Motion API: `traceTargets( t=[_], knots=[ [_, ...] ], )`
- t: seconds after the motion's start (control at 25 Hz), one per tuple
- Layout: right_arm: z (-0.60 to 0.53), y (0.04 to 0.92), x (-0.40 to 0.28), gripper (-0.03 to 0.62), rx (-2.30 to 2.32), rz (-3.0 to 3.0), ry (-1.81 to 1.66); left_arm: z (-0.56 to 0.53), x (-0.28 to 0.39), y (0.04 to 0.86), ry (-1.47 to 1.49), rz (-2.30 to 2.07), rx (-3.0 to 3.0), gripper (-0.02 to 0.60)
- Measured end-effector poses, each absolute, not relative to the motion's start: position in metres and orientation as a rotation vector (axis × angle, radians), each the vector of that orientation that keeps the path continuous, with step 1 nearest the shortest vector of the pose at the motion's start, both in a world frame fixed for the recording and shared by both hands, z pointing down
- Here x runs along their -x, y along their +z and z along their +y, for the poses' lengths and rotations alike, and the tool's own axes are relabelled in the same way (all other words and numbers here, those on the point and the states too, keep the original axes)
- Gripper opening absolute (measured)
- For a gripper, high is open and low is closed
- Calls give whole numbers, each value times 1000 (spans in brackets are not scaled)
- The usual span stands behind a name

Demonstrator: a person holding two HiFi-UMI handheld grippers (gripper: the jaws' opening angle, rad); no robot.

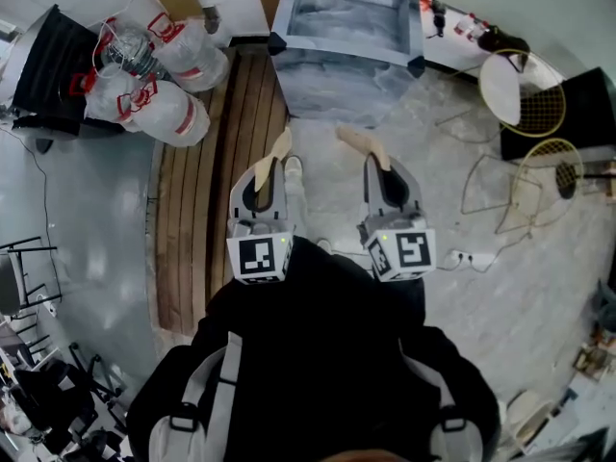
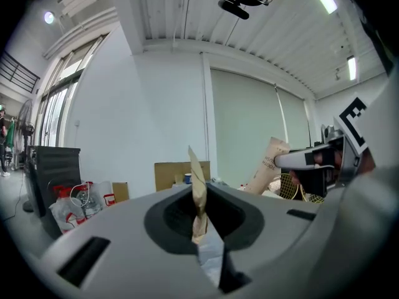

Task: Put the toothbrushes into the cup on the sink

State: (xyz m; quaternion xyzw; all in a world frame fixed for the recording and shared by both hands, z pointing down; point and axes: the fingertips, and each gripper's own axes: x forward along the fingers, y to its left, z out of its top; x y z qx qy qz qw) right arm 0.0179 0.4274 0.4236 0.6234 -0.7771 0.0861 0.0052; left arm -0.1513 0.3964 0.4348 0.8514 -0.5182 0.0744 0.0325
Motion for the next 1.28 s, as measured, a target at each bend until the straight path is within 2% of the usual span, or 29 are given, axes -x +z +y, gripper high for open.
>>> traceTargets(
  t=[0.8,1.28],
  knots=[
    [167,388,-16,21,-2056,-2341,282,121,146,400,224,-1469,-2710,29],
    [73,388,-15,21,-2108,-2255,303,16,140,407,208,-1367,-2712,29]
  ],
)
